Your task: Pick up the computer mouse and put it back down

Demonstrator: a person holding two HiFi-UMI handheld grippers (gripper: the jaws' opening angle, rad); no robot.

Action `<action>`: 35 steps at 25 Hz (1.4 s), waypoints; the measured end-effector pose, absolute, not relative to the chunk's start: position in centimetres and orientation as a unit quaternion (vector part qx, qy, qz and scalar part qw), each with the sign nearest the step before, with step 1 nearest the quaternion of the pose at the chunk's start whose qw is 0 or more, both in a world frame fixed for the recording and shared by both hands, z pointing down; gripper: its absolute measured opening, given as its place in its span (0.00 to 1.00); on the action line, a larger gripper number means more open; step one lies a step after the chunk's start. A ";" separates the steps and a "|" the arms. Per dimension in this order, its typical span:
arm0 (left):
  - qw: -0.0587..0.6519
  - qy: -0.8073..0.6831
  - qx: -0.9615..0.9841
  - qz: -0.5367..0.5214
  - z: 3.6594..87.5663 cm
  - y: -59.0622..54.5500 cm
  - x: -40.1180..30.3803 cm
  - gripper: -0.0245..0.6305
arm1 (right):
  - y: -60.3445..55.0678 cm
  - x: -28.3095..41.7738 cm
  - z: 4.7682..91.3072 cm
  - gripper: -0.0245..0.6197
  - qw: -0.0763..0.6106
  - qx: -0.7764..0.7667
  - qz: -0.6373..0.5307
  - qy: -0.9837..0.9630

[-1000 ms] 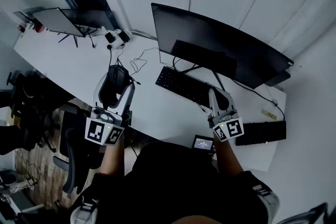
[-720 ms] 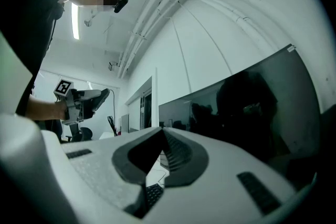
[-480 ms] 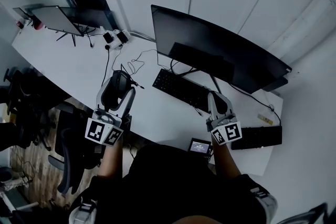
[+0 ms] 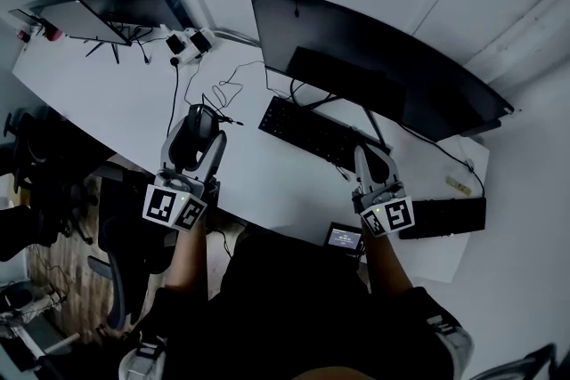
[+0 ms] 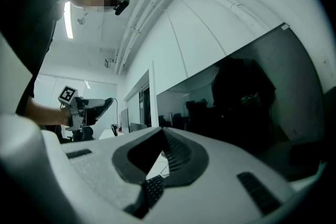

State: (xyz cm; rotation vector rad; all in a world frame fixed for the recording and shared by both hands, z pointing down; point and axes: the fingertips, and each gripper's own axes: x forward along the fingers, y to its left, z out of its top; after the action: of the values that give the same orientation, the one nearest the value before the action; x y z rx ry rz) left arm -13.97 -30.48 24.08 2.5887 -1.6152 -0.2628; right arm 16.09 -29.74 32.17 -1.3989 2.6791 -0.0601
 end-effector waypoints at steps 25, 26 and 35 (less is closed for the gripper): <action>0.154 -0.510 0.842 0.079 42.4 -44.4 -16.4 0.49 | -35.3 11.4 40.8 0.04 -0.008 -0.470 -0.114 0.875; 0.159 -0.511 0.839 0.100 43.8 -43.8 -16.6 0.49 | -35.5 10.9 41.1 0.04 -0.011 -0.466 -0.116 0.877; 0.233 -0.508 0.795 0.236 55.5 -38.3 -18.1 0.49 | -35.7 8.0 44.4 0.04 -0.039 -0.439 -0.144 0.886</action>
State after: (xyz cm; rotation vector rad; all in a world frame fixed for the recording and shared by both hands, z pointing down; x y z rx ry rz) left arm -18.15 -38.35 55.46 2.1839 -1.3961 0.6486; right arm 7.95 -35.73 44.39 -1.4141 2.8539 -0.4636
